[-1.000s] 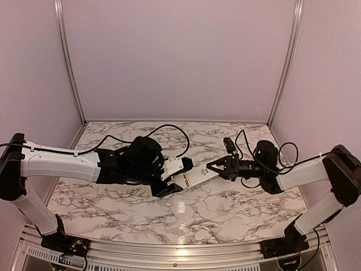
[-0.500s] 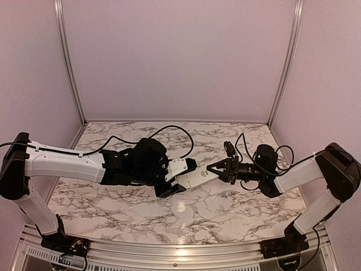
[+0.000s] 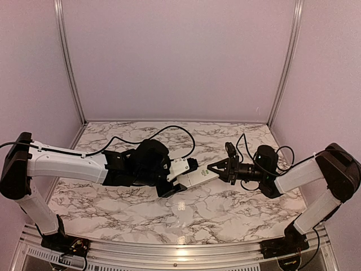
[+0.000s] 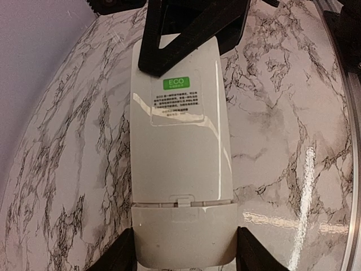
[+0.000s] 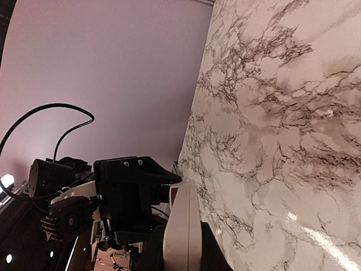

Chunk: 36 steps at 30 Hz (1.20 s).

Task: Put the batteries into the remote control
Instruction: Load the battery cover onto the remote control without the battery cover.

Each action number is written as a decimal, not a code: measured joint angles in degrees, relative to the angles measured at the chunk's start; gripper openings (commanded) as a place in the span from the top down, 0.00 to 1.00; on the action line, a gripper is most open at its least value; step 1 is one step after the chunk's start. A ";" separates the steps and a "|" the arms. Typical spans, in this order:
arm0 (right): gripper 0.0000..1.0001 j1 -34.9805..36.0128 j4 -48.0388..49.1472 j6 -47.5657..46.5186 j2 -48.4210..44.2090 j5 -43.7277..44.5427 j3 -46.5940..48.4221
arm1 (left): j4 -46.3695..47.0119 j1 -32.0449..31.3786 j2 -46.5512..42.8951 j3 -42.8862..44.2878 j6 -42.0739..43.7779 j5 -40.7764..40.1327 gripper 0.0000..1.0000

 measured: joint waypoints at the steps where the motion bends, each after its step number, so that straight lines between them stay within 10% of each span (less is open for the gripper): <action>1: 1.00 0.00 0.17 0.15 0.00 0.02 -0.04 | 0.04 0.00 0.00 0.00 0.00 -0.11 0.41; 36: 1.00 0.33 7.28 1.86 -1.81 -3.23 0.24 | -11.06 1.81 7.34 6.34 0.24 0.39 0.30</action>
